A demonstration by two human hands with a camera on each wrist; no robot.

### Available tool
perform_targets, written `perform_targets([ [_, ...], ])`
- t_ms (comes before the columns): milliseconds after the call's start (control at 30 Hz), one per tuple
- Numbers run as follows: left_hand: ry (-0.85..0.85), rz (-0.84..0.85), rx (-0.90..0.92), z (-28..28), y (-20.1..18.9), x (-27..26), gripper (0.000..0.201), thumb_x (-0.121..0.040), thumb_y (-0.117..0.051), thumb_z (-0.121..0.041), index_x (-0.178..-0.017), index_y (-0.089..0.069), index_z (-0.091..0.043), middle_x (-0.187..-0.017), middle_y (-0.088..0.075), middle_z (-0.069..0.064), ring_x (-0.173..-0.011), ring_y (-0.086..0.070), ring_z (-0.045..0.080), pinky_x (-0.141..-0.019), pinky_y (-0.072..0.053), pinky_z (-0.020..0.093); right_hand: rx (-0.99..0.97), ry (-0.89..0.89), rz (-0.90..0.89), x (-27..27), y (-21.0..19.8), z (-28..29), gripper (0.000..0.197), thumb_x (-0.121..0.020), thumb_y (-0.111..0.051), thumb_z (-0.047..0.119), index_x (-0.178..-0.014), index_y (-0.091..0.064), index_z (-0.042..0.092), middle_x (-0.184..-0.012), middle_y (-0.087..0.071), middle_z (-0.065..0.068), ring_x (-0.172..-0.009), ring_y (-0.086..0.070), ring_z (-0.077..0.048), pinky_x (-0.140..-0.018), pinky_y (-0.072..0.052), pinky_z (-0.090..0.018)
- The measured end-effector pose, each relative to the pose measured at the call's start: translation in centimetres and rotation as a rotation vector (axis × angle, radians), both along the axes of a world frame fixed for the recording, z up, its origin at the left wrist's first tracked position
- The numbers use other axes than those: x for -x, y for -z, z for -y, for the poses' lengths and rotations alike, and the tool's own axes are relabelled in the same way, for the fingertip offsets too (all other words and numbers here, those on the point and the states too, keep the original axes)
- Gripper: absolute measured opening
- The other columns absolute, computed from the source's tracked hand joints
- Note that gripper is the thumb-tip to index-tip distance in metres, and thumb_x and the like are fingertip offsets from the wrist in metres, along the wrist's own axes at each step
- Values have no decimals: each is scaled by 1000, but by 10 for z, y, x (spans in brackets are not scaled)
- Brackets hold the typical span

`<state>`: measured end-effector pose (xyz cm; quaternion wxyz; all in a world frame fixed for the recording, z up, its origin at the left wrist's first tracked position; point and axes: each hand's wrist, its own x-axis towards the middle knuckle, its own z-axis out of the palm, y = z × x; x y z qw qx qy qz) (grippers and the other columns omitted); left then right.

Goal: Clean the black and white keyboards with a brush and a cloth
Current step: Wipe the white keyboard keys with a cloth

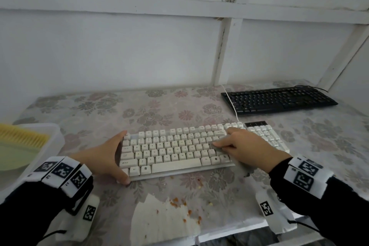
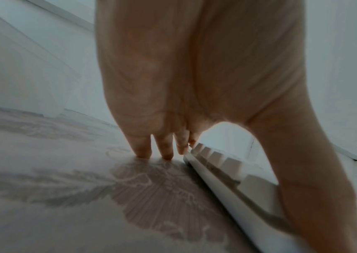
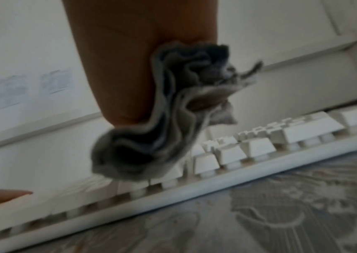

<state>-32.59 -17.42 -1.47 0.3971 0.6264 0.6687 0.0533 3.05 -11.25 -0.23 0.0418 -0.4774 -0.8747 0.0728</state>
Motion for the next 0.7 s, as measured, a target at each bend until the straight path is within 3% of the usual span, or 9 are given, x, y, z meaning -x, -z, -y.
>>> perform_targets([
  [200, -2, 20, -6, 1, 0, 0, 176, -6, -81, -69, -151, 8, -26, -155, -20, -5, -137, -28, 12, -110, -26, 26, 19, 29, -45, -10, 2, -5, 27, -94, -49, 45, -117, -63, 44, -76, -38, 12, -68, -38, 0, -58, -28, -14],
  [400, -1, 15, -1, 0, 0, 0, 171, -13, -83, -64, -151, 9, -25, -156, -19, -5, -138, -27, 13, -110, -26, 26, 12, 116, 68, -38, -3, -8, 28, -96, -48, 42, -118, -65, 39, -79, -38, 15, -80, -46, -10, -58, -28, -11],
  [500, 0, 10, -1, 0, -1, -3, 168, -16, -83, -60, -151, 9, -24, -156, -18, -5, -138, -26, 13, -108, -26, 25, -31, 113, 62, -22, -13, -8, 27, -97, -48, 39, -118, -65, 39, -79, -34, 17, -78, -45, -9, -55, -25, -11],
  [600, -8, -8, -2, 0, -1, -2, 167, -20, -87, -60, -151, 9, -23, -156, -18, -4, -137, -28, 13, -109, -26, 26, -27, 44, 0, 10, -20, -3, 27, -95, -48, 45, -116, -64, 41, -80, -31, 20, -69, -39, 1, -57, -23, -10],
  [700, 1, 0, -4, 1, -2, -2, 171, -14, -84, -65, -151, 9, -22, -156, -18, -4, -137, -28, 13, -109, -26, 25, 29, -97, 0, 44, -14, 9, 31, -95, -47, 47, -121, -62, 40, -80, -35, 12, -75, -43, -7, -59, -25, -11],
])
